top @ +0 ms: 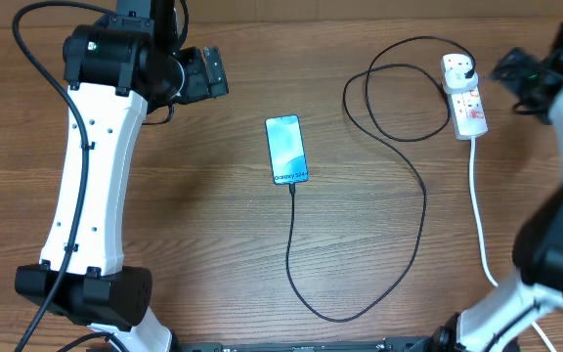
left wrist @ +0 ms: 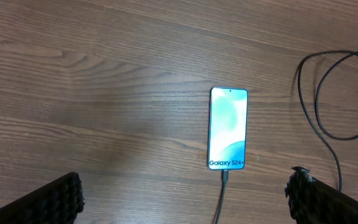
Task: Plug charger to phone and switch on socket
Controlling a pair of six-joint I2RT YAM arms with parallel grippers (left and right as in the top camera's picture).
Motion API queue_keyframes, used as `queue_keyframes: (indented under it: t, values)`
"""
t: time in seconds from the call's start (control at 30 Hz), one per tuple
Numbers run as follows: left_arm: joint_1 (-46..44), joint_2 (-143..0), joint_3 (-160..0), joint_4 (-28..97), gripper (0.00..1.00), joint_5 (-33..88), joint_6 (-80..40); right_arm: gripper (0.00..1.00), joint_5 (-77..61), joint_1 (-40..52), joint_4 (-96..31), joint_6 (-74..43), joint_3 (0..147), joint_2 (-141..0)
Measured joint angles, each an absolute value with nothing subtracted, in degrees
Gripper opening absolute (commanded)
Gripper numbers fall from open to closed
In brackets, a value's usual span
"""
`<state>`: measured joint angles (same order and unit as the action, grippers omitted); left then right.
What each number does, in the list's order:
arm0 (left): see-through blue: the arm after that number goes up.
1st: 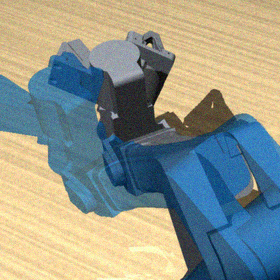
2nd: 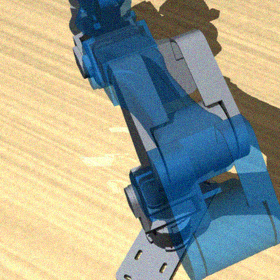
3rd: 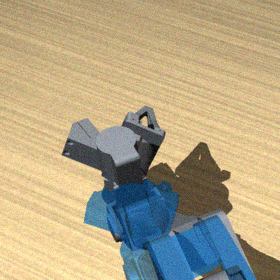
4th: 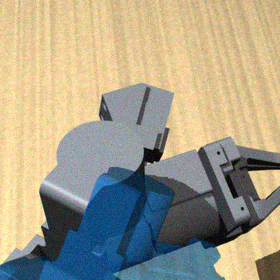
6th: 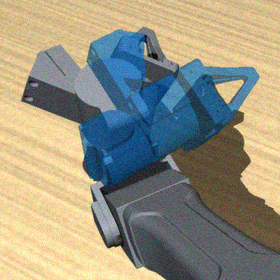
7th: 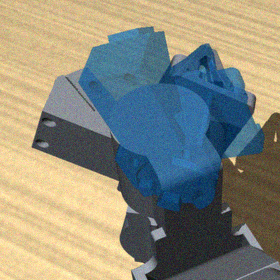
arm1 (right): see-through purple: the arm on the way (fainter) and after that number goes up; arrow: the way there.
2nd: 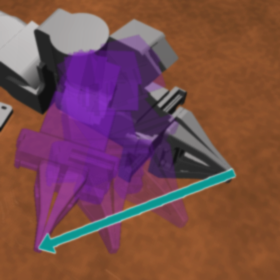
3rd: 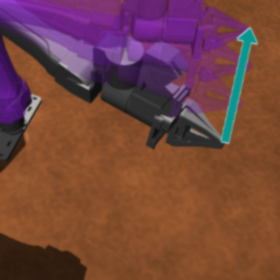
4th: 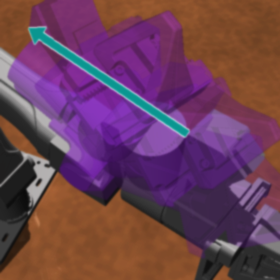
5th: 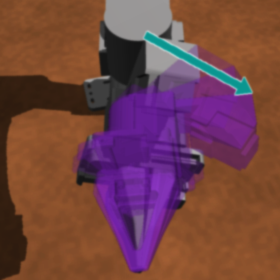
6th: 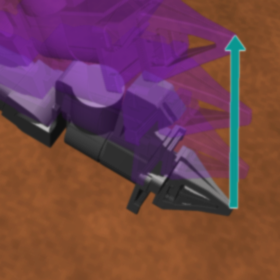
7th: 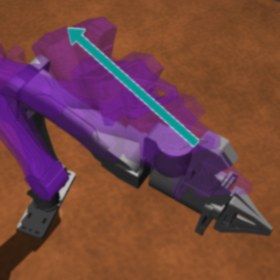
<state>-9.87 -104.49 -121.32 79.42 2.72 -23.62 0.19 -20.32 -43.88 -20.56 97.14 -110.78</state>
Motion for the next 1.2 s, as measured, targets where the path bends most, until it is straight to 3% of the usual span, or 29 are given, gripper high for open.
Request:
queue_keyframes:
  t: [0.47, 0.73, 1.2]
  values:
    - [-9.9, -104.5, -121.3, 79.4, 1.00, 2.7, -23.6, 1.00, -8.3, -20.6, -73.3, -23.8, 97.5, -85.9]
    - [-9.9, -104.5, -121.3, 79.5, 1.00, 2.7, -23.6, 1.00, -11.8, -19.8, -81.2, -22.9, 94.5, -73.0]
    - [-9.9, -104.5, -121.3, 79.5, 1.00, 2.7, -23.6, 1.00, -12.9, -19.7, -97.1, -22.7, 93.2, -66.7]
